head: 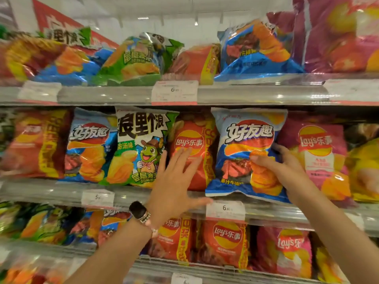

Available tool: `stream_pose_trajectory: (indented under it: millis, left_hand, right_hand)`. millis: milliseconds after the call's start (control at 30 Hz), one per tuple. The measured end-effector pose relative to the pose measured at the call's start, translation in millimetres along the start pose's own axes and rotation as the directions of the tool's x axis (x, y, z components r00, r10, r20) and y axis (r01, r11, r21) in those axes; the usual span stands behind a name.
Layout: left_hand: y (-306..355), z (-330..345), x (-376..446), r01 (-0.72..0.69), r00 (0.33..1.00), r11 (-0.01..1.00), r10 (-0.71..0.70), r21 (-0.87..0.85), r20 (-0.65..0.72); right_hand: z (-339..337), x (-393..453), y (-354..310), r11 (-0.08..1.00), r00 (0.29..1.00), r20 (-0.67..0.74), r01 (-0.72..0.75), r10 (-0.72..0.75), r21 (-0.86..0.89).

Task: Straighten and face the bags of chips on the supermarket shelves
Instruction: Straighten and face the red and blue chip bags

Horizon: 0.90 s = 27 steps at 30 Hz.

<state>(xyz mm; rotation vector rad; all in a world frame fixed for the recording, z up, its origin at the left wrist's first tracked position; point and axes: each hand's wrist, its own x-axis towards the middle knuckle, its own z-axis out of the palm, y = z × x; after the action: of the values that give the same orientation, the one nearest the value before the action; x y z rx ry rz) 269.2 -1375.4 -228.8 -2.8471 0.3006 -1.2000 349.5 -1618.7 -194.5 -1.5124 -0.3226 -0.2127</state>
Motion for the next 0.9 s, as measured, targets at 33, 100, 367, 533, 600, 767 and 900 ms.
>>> stream_pose_trajectory:
  millis: [33, 100, 367, 533, 600, 767, 900]
  left_hand:
    - [-5, -4, -4, 0.042, 0.988, 0.998, -0.049, -0.047, -0.144]
    - [-18, -10, -8, 0.144, 0.924, 0.982, -0.178, -0.124, -0.338]
    - [-58, -21, -13, 0.640, 0.742, 0.759, -0.650, -0.119, -0.164]
    - [-71, -16, -13, 0.711, 0.650, 0.641, -0.756, -0.289, -0.078]
    - [-72, -16, -12, 0.703, 0.643, 0.633, -0.761, -0.324, -0.093]
    - [-76, -25, -5, 0.659, 0.632, 0.612, -0.766, -0.438, -0.119]
    - [-87, -43, -12, 0.650, 0.647, 0.630, -0.752, -0.425, -0.126]
  right_hand:
    - [1, -2, -3, 1.000, 1.000, 0.002, 0.006, -0.006, 0.028]
    - [4, -3, -6, 0.996, 1.000, 0.011, 0.009, -0.010, 0.092]
    - [24, -6, -3, 0.991, 0.997, 0.057, 0.042, -0.050, 0.128]
    - [39, -10, 2, 0.992, 0.990, 0.100, 0.097, -0.104, 0.079]
    - [45, -11, 4, 0.992, 0.987, 0.104, 0.123, -0.125, 0.028]
    - [56, -11, 6, 0.990, 0.985, 0.102, 0.143, -0.141, -0.010]
    - [57, -14, 4, 0.988, 0.983, 0.107, 0.154, -0.151, -0.024]
